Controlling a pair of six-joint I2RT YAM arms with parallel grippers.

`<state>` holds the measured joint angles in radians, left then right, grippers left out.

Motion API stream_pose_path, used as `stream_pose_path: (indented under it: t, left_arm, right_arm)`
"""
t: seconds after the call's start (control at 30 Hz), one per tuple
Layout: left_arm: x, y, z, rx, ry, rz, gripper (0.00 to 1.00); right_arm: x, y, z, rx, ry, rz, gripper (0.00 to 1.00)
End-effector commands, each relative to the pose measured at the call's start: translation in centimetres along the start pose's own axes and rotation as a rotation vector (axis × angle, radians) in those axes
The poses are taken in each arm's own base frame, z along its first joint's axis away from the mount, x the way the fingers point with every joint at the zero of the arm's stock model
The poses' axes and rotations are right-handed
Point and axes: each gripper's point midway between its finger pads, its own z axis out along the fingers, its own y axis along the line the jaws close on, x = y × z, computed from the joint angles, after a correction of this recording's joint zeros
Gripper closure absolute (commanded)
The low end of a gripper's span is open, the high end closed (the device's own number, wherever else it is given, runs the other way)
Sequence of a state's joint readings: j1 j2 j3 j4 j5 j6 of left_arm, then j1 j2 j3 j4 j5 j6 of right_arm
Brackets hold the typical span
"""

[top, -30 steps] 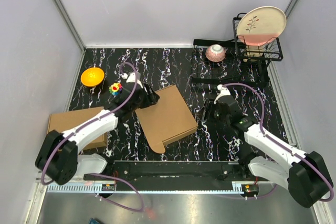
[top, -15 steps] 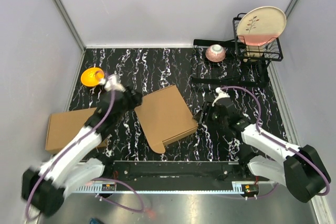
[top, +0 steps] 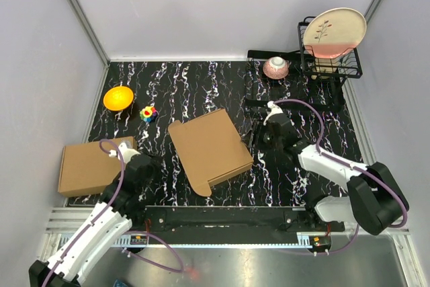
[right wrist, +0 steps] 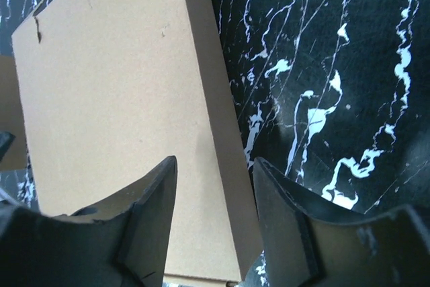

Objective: Fold the paper box

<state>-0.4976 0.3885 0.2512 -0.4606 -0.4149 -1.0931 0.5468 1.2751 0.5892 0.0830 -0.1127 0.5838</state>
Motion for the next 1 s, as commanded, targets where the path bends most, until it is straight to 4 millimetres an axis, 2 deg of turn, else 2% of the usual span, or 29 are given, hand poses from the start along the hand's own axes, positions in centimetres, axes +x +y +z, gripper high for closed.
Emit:
stream_pose_path:
  t: [0.0, 0.03, 0.1, 0.13, 0.33, 0.43, 0.53, 0.7, 0.83, 0.97]
  left_arm:
    - [2.5, 0.3, 0.4, 0.043, 0.074, -0.155, 0.87]
    - [3.7, 1.3, 0.8, 0.031, 0.107, -0.166, 0.88]
    - [4.4, 1.1, 1.0, 0.058, 0.126, -0.191, 0.88]
    - [5.0, 1.8, 1.3, 0.046, 0.134, -0.199, 0.88]
    - [5.9, 1.6, 2.1, 0.079, 0.151, -0.200, 0.86]
    - [5.9, 1.1, 2.4, 0.088, 0.155, -0.201, 0.86]
    - [6.1, 0.8, 2.6, 0.095, 0.161, -0.193, 0.86]
    - [6.2, 0.9, 2.8, 0.091, 0.162, -0.173, 0.86]
    - [6.1, 0.7, 2.8, 0.097, 0.160, -0.165, 0.86]
    - [6.0, 0.5, 2.8, 0.102, 0.157, -0.156, 0.86]
  right_arm:
    - [-2.8, 0.7, 0.9, 0.001, -0.080, -0.062, 0.47]
    - [-3.2, 0.9, 1.0, -0.004, -0.087, -0.068, 0.48]
    - [-3.2, 1.0, 1.7, -0.008, -0.078, -0.071, 0.51]
    - [-3.6, 1.3, 1.9, -0.012, -0.081, -0.074, 0.53]
    - [-2.7, 0.7, 3.0, -0.003, -0.044, -0.077, 0.58]
    - [-3.0, 0.7, 2.6, -0.003, -0.076, -0.069, 0.58]
    - [-4.2, 1.9, 1.8, -0.047, -0.115, -0.079, 0.57]
    - [-3.2, 1.6, 2.5, -0.040, -0.055, -0.099, 0.60]
    - [-1.4, 0.8, 3.4, -0.036, 0.002, -0.094, 0.64]
    - [-0.6, 0.4, 3.7, -0.038, 0.024, -0.086, 0.65]
